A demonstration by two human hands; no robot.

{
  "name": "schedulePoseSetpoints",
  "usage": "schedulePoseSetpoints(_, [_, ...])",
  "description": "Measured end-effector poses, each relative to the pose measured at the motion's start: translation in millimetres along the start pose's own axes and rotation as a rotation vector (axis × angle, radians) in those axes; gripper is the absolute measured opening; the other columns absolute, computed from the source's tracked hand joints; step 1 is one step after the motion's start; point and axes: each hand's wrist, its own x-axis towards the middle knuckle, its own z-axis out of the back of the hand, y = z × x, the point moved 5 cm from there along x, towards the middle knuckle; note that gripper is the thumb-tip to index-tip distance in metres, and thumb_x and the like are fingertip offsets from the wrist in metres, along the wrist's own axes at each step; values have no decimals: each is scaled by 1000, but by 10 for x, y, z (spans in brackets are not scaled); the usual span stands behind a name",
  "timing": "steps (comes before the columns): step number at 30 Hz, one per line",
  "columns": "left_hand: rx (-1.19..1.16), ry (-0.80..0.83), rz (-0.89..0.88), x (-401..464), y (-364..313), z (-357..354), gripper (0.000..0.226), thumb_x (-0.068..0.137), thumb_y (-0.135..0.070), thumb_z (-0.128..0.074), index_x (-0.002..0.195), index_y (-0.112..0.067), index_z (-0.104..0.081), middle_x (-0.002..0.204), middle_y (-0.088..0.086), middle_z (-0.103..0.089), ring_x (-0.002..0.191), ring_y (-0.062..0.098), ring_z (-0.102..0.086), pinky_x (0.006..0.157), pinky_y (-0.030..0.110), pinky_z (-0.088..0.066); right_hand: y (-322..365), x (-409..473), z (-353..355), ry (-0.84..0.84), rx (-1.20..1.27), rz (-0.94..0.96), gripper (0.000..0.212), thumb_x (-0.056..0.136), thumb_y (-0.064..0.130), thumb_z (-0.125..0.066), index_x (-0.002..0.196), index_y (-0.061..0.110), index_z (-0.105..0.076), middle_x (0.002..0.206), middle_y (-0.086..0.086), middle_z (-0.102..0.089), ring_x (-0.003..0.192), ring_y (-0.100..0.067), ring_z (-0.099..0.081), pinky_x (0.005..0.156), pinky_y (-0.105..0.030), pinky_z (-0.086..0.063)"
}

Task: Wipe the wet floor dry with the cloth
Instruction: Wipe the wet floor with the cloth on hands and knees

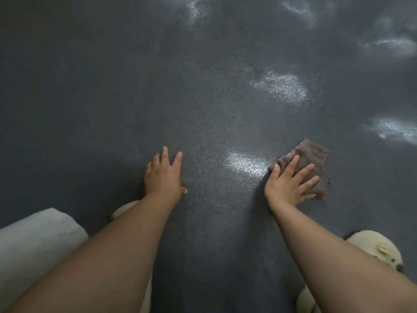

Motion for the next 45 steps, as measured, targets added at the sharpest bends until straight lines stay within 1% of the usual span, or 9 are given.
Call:
schedulePoseSetpoints(7, [-98, 15, 72, -99, 198, -180, 106, 77, -56, -68, 151, -27, 2, 158, 11, 9, 144, 34, -5, 118, 42, -5, 653, -640, -349, 127, -191, 487, 63, 98, 52, -26, 151, 33, 2, 158, -7, 16, 143, -38, 16, 111, -62, 3])
schedulePoseSetpoints(13, [-44, -63, 33, -127, 229, -172, 96, 83, -53, -62, 151, -28, 1, 158, 12, 5, 142, 33, -10, 118, 44, -8, 719, -1300, -770, 135, -449, 1094, 55, 90, 54, -28, 139, 31, -36, 144, -12, -44, 133, -42, -36, 104, -61, -28])
schedulePoseSetpoints(17, [-63, -37, 22, -109, 247, -191, 104, 79, -58, -63, 151, -29, 5, 158, 11, 8, 143, 34, -6, 117, 47, -2, 898, -1036, -658, 129, -503, 1145, 59, 92, 58, -22, 142, 31, -36, 148, -9, -40, 134, -42, -35, 105, -59, -27])
schedulePoseSetpoints(21, [-89, -55, -30, -94, 350, -234, 107, 76, -58, -66, 150, -32, 6, 159, 5, 10, 144, 30, -5, 116, 48, 0, 1440, -736, -533, 115, -494, 1033, 66, 88, 62, -11, 149, 38, -5, 160, -1, 3, 145, -35, 7, 114, -53, 0])
schedulePoseSetpoints(25, [-108, -108, -88, -100, 547, -239, 104, 78, -52, -67, 151, -31, 4, 159, -3, 10, 144, 25, -6, 116, 47, 2, 2101, -509, -477, 87, -403, 927, 59, 98, 50, -25, 150, 37, 1, 159, -1, 15, 144, -34, 17, 113, -56, 4])
schedulePoseSetpoints(31, [-282, -65, 286, -270, 774, -399, 120, 73, -64, -64, 149, -14, 14, 155, 21, 11, 144, 33, 1, 116, 46, 3, 2780, -590, -604, 112, -318, 826, 60, 99, 52, -22, 150, 36, 4, 157, -3, 20, 142, -36, 22, 110, -61, 9])
schedulePoseSetpoints(40, [-431, -121, 537, -323, 841, -545, 119, 71, -58, -70, 149, -1, 0, 157, 20, 0, 145, 30, -6, 117, 43, 0, 2336, -1844, -1089, 211, -576, 1462, 57, 96, 53, -21, 150, 40, -6, 159, -1, 10, 144, -33, 14, 114, -55, 7])
schedulePoseSetpoints(42, [-423, -153, 568, -345, 844, -569, 101, 84, -49, -62, 149, 1, -4, 157, 19, -4, 145, 28, -8, 119, 44, -7, 2123, -1836, -1080, 204, -632, 1642, 54, 95, 50, -27, 148, 38, -21, 159, -5, -8, 145, -37, -4, 113, -56, -5])
schedulePoseSetpoints(45, [-431, -34, 517, -341, 835, -567, 126, 68, -67, -66, 148, 3, 1, 156, 19, 2, 145, 30, -5, 117, 42, -2, 1977, -1528, -944, 165, -645, 1683, 56, 90, 52, -26, 143, 37, -36, 152, -5, -32, 141, -33, -22, 110, -53, -18])
